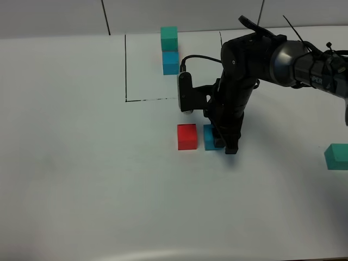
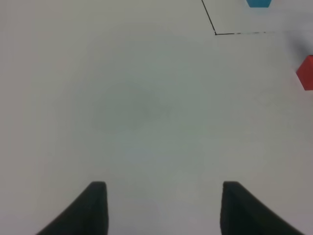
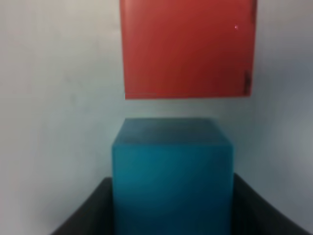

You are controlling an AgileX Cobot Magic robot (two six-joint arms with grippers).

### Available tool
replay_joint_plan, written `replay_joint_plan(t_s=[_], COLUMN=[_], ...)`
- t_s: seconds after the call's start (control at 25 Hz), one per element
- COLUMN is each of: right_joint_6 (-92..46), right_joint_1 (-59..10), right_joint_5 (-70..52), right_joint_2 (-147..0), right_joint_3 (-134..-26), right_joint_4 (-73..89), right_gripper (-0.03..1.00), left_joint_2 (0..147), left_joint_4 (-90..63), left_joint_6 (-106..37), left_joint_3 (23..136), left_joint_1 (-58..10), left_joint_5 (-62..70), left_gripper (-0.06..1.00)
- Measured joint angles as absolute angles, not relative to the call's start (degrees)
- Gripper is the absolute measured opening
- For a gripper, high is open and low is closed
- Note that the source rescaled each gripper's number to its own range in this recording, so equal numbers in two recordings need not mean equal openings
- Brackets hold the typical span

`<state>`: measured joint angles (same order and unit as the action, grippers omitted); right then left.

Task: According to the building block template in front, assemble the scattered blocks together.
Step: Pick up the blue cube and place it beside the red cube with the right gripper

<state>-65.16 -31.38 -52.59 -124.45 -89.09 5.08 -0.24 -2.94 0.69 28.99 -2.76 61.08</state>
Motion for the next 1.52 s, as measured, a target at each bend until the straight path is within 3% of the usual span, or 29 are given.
replay_joint_plan(t_s=[1.32, 1.44, 1.52], right_joint_6=[-65.17, -65.12, -64.91], right_joint_1=[-32.33, -32.33, -32.33], right_joint_5=[-50.30, -50.24, -50.06], right_joint_2=[-124.57, -124.57, -124.57], right_joint_3=[-89.31, -89.31, -89.31], right_joint_4=[8.29, 8.29, 8.29], right_gripper=[0.01, 0.10, 0.29], left_joint_2=[-0.24, -0.24, -0.24], left_joint_4=[-2.94, -2.94, -2.94], left_joint_6=[0.80, 0.80, 0.80], left_joint_3=[28.99, 28.99, 28.99], left_joint_1=[-2.76, -2.76, -2.76], left_joint_5=[61.08, 61.08, 61.08], left_gripper=[0.16, 0.16, 0.16])
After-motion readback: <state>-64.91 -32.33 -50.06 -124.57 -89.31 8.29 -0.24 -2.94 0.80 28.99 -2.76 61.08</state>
